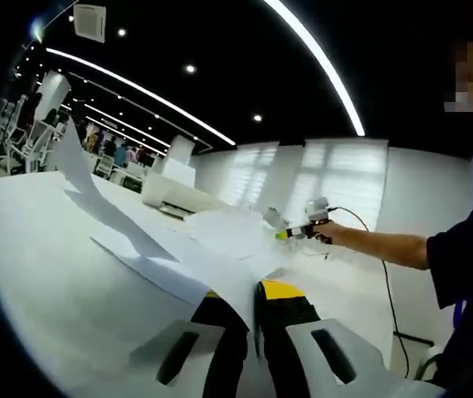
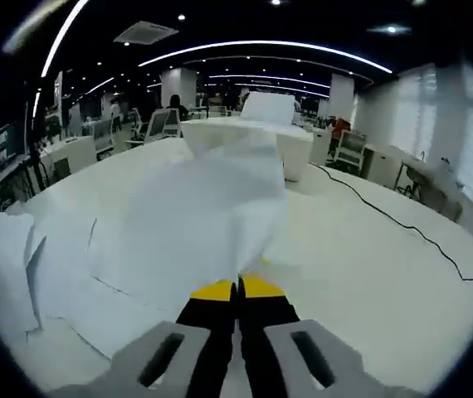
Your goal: Organize the stack of printing papers by aligning and flattening the scattered papers on the table
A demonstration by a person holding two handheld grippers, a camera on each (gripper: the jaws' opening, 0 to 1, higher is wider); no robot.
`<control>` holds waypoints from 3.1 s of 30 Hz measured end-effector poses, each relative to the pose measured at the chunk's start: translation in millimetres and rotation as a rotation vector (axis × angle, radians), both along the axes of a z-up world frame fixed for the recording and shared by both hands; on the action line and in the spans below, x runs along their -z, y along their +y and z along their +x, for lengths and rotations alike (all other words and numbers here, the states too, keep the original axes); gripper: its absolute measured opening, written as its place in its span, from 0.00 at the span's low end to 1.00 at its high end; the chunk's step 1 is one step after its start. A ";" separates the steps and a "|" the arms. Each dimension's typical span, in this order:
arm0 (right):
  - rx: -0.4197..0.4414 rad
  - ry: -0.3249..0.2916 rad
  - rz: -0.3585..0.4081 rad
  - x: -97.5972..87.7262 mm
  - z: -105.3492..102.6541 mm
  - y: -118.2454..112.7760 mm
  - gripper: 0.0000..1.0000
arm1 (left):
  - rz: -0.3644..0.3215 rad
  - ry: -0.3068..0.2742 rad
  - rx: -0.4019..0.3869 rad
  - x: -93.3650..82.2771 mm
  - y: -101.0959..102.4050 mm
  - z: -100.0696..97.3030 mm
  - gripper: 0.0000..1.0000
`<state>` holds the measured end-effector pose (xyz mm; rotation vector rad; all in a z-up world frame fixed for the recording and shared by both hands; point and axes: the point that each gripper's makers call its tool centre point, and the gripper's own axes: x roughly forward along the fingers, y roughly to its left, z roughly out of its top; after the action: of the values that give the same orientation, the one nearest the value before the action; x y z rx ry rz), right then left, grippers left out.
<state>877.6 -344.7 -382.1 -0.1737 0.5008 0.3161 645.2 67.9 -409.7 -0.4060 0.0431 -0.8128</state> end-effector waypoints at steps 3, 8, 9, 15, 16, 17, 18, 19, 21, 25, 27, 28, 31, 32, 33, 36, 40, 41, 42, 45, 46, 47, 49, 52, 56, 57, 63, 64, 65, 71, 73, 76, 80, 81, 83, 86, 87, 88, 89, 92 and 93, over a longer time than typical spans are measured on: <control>-0.032 -0.072 -0.017 -32.2 -9.9 2.7 0.00 | -0.004 0.003 0.001 -0.4 -0.1 -0.4 0.08; -0.078 -0.158 -0.079 -74.6 -25.2 6.8 0.00 | -0.001 0.008 0.012 0.5 -2.4 -0.9 0.08; -0.080 -0.165 -0.081 -79.0 -27.7 7.9 0.00 | -0.002 0.008 0.012 0.7 -2.3 -1.0 0.08; -0.171 -0.233 -0.181 -115.9 -52.2 22.6 0.00 | -0.011 0.027 0.023 2.2 -3.2 -1.5 0.09; -0.179 -0.245 -0.202 -122.1 -56.0 24.1 0.00 | -0.010 0.029 0.023 2.5 -3.5 -1.4 0.09; -0.193 -0.260 -0.231 -127.4 -63.4 28.4 0.00 | -0.009 0.030 0.023 2.8 -3.7 -1.1 0.09; -0.192 -0.260 -0.232 -131.9 -71.4 33.0 0.00 | -0.007 0.031 0.025 3.0 -4.1 -1.2 0.09; -0.195 -0.266 -0.236 -142.4 -66.7 27.5 0.00 | -0.005 0.029 0.024 3.0 -4.2 -1.4 0.09; -0.208 -0.277 -0.244 -157.1 -70.7 28.3 0.00 | -0.002 0.027 0.025 3.1 -4.6 -1.6 0.09; -0.242 -0.311 -0.339 -178.0 -83.7 35.8 0.00 | 0.002 0.027 0.025 3.6 -4.9 -1.5 0.09; -0.265 -0.328 -0.377 -185.8 -93.9 45.0 0.00 | 0.002 0.027 0.026 3.6 -5.2 -1.6 0.09; -0.280 -0.339 -0.389 -189.4 -107.7 57.8 0.00 | 0.001 0.026 0.027 3.5 -5.4 -1.8 0.09; -0.343 -0.372 -0.417 -205.6 -123.7 79.9 0.00 | 0.000 0.027 0.031 3.6 -6.4 -3.0 0.09; -0.368 -0.376 -0.431 -209.4 -129.6 87.9 0.00 | -0.001 0.027 0.032 3.6 -6.6 -3.0 0.09; -0.381 -0.379 -0.442 -212.8 -134.0 92.4 0.00 | -0.002 0.029 0.034 3.7 -6.7 -2.9 0.09; -0.468 -0.391 -0.460 -219.8 -157.2 121.8 0.00 | -0.002 0.029 0.034 3.8 -5.7 -1.6 0.09; -0.570 -0.381 -0.433 -227.3 -183.9 156.4 0.00 | -0.001 0.027 0.032 3.8 -5.5 -1.6 0.09; -0.590 -0.372 -0.423 -229.8 -189.3 163.6 0.00 | -0.002 0.028 0.032 3.8 -5.4 -1.4 0.09; -0.621 -0.362 -0.403 -230.5 -193.8 171.0 0.00 | -0.004 0.029 0.033 3.8 -5.5 -1.4 0.09; -0.760 -0.343 -0.379 -229.0 -205.2 191.6 0.00 | -0.007 0.030 0.034 3.8 -5.4 -1.9 0.09; -0.768 -0.332 -0.370 -224.6 -202.1 196.0 0.00 | -0.011 0.032 0.036 3.6 -5.5 -2.0 0.09; -0.773 -0.321 -0.396 -217.0 -195.3 198.5 0.00 | -0.014 0.032 0.037 3.3 -5.7 -2.0 0.09; -0.808 -0.268 -0.435 -190.0 -184.5 208.0 0.00 | -0.016 0.032 0.041 2.9 -5.6 -2.0 0.09; -0.866 -0.194 -0.487 -146.8 -169.4 222.1 0.00 | -0.020 0.037 0.055 3.1 -6.3 -2.7 0.11; -0.922 -0.121 -0.614 -94.8 -153.8 233.6 0.00 | -0.021 0.053 0.060 4.7 -7.0 -2.9 0.25; -0.924 -0.129 -0.639 -89.4 -148.0 235.2 0.00 | -0.017 0.054 0.061 5.4 -7.0 -3.5 0.25; -0.922 -0.121 -0.769 -69.9 -128.3 227.5 0.00 | -0.077 0.085 0.100 1.8 -10.3 -7.8 0.28; -0.921 -0.120 -0.763 -68.5 -128.7 228.3 0.00 | -0.078 0.087 0.100 2.0 -10.1 -7.5 0.28; -0.928 -0.135 -0.771 -71.4 -128.1 228.3 0.00 | -0.078 0.088 0.100 1.9 -9.9 -7.1 0.28; -1.010 -0.169 -0.736 -77.4 -156.0 264.2 0.00 | -0.065 0.092 0.109 3.4 -14.7 -8.8 0.27; -1.061 -0.204 -0.721 -82.9 -168.5 282.9 0.00 | -0.058 0.086 0.106 3.6 -14.5 -8.7 0.27; -1.111 -0.228 -0.679 -91.0 -187.0 311.6 0.00 | -0.062 0.086 0.105 2.8 -14.5 -9.0 0.27; -1.145 -0.229 -0.646 -90.5 -193.7 342.5 0.00 | -0.066 0.082 0.106 1.7 -14.5 -10.0 0.25; -1.156 -0.235 -0.647 -86.6 -196.2 348.9 0.00 | -0.067 0.082 0.108 1.7 -14.6 -10.2 0.23; -1.167 -0.242 -0.643 -82.0 -193.3 359.1 0.00 | -0.059 0.074 0.115 1.7 -14.9 -10.4 0.16; -1.155 -0.259 -0.636 -76.8 -188.2 367.4 0.00 | -0.041 0.055 0.121 1.9 -14.8 -12.0 0.09; -1.148 -0.249 -0.622 -75.0 -185.6 367.9 0.00 | -0.028 0.039 0.117 1.6 -14.3 -11.8 0.09; -1.139 -0.234 -0.603 -74.0 -183.1 367.4 0.00 | -0.027 0.037 0.117 1.6 -14.4 -11.7 0.08; -1.130 -0.258 -0.592 -77.2 -177.7 367.4 0.05 | -0.029 0.040 0.118 1.6 -14.3 -11.5 0.08; -1.081 -0.259 -0.501 -89.1 -166.5 357.4 0.10 | -0.031 0.041 0.122 1.8 -14.2 -11.6 0.07; -1.053 -0.275 -0.452 -96.6 -161.7 354.4 0.11 | -0.036 0.039 0.123 1.0 -14.0 -12.0 0.07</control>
<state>715.9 9.7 -285.5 -0.9177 0.1585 1.1875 633.2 53.9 -410.7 -0.4567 0.0907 -0.9284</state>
